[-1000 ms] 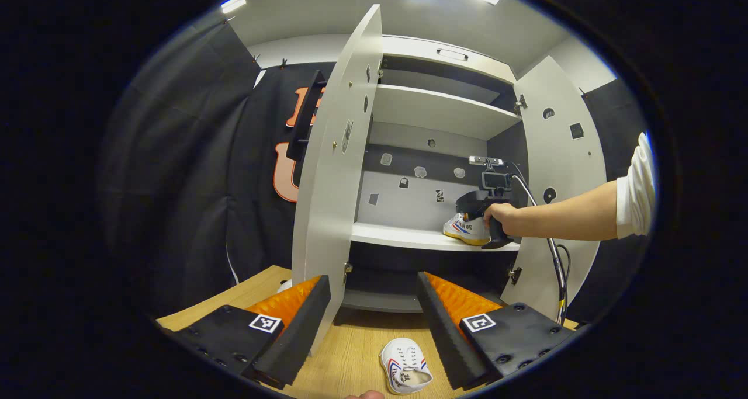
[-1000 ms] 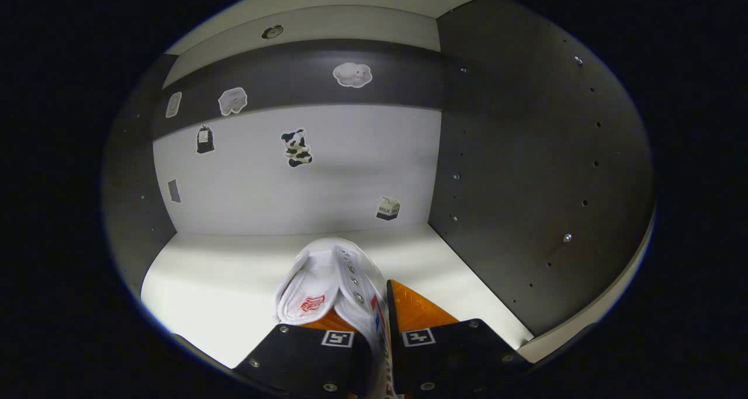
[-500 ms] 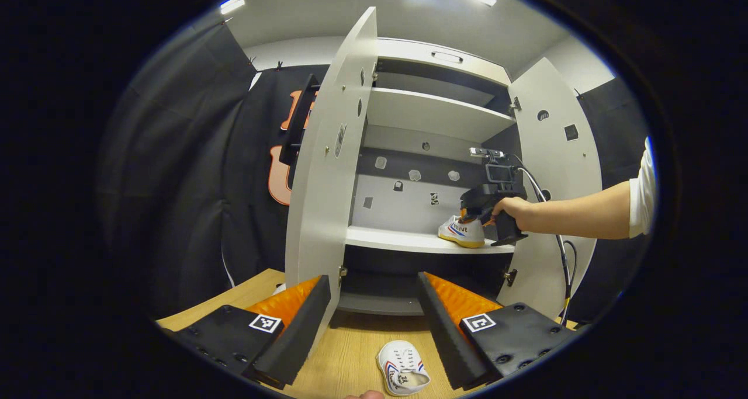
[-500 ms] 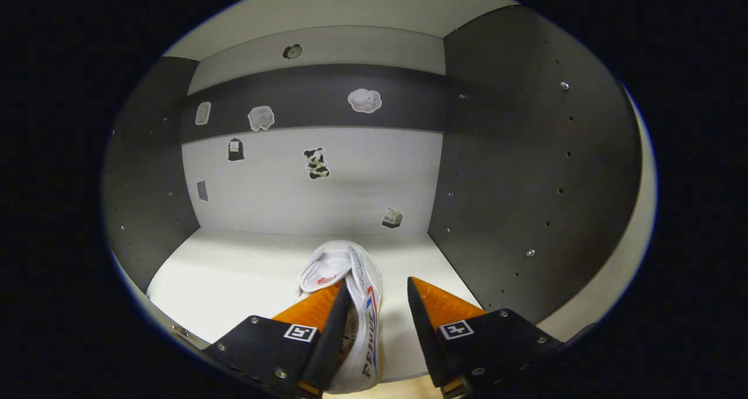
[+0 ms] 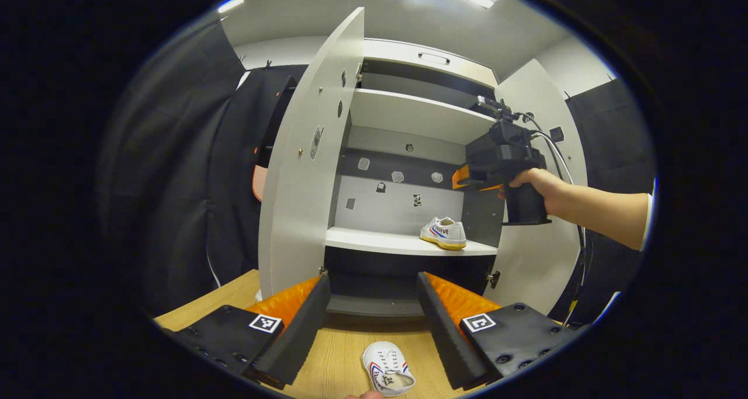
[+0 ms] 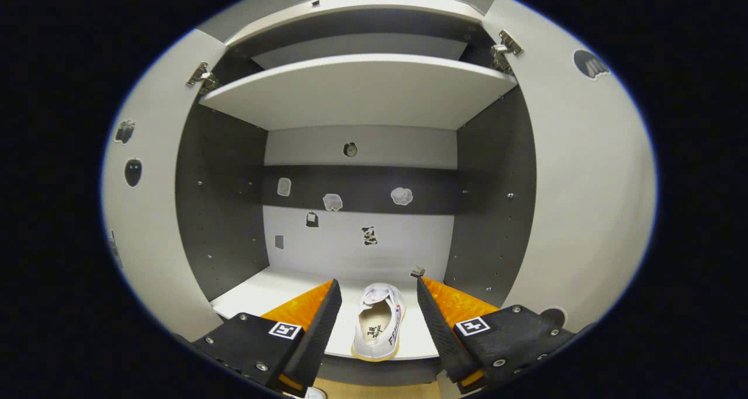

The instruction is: Grab one shoe with the right hand and put it into the shoe cabinet, grab the other shoe with the left hand and put it into the shoe cabinet; then close the right door with the right hand and the left door with the left hand.

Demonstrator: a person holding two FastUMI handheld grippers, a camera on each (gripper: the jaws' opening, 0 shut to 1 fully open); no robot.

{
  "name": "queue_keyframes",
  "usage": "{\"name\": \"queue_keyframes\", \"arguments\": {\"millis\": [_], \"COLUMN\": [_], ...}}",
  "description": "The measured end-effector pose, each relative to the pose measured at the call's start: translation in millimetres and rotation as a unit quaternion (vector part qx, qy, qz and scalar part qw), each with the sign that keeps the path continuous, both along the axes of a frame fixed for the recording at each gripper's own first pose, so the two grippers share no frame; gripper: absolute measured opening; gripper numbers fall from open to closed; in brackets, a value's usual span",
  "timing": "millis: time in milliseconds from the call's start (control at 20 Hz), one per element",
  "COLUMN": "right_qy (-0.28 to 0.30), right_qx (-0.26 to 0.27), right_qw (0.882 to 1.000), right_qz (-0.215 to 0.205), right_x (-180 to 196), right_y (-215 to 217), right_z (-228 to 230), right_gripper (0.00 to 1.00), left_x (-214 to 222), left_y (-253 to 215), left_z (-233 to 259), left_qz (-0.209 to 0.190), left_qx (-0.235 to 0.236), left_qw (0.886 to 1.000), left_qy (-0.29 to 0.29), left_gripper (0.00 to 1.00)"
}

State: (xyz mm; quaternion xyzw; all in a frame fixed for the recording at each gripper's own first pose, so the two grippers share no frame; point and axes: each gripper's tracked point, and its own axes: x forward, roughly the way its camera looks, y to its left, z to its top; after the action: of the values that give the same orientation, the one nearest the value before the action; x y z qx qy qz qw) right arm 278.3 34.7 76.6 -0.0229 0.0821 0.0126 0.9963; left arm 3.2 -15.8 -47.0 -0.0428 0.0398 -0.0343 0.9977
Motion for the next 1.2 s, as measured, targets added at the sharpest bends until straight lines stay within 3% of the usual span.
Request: {"name": "queue_keyframes", "arguments": {"millis": [300, 650, 950, 1000, 1200], "right_qy": [-0.042, -0.076, -0.082, -0.082, -0.082], "right_qx": [0.026, 0.058, 0.030, 0.026, 0.003], "right_qw": [0.998, 0.995, 0.996, 0.996, 0.997], "right_qz": [0.029, 0.011, -0.005, -0.008, -0.012], "right_x": [-87, -187, -260, -268, -287], "right_y": [10, -4, -12, -13, -14], "right_z": [8, -51, -100, -107, -114], "right_gripper": [0.89, 0.91, 0.91, 0.91, 0.91], "left_x": [-3, -6, -18, -18, -15], "left_y": [-6, -11, -15, -14, -10], "left_z": [0, -6, -32, -37, -58], "left_qz": [-0.010, -0.017, -0.016, -0.016, -0.021], "left_qx": [-0.002, 0.005, 0.011, 0.010, 0.006], "left_qw": [1.000, 1.000, 0.999, 0.999, 0.996], "left_qy": [0.003, 0.010, 0.039, 0.047, 0.084], "left_gripper": [0.96, 0.96, 0.96, 0.94, 0.99]}}
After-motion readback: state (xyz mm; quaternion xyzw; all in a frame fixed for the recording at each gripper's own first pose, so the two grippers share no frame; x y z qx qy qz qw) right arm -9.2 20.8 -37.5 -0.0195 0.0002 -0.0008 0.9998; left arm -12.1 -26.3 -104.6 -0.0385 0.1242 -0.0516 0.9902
